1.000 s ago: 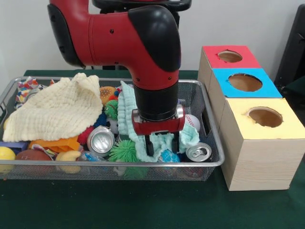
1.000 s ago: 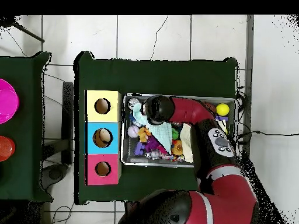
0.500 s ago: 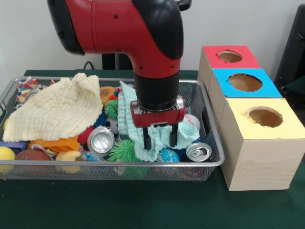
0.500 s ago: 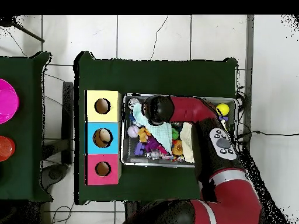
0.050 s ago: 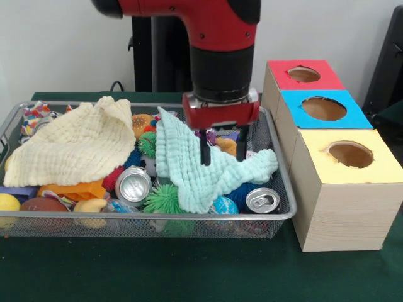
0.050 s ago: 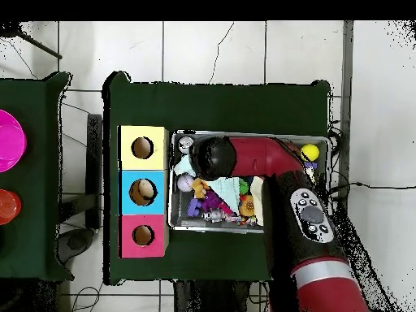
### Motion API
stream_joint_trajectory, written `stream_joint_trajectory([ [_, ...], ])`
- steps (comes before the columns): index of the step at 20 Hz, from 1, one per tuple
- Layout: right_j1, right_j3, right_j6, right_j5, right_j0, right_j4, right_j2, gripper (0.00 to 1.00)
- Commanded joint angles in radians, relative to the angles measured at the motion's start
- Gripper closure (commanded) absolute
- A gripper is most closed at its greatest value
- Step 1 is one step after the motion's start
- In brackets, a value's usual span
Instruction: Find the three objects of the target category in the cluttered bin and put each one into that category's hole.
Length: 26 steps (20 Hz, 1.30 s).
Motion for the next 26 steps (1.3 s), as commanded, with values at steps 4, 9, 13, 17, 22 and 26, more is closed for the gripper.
stream_joint_trajectory([
  [4,-0.020,0.194,0.151,-0.023,0.027,0.000,-0.047,0.00],
  [9,0.051,0.176,0.140,-0.083,0.004,-0.022,-0.054,0.00],
  [13,0.116,0.143,0.103,-0.111,-0.018,-0.043,-0.052,0.00],
  [17,0.140,0.160,0.108,-0.167,-0.043,-0.042,-0.047,0.00],
  [22,0.170,0.149,0.078,-0.192,-0.072,-0.053,-0.041,0.00],
  [26,0.196,0.139,0.050,-0.218,-0.092,-0.074,-0.040,0.00],
])
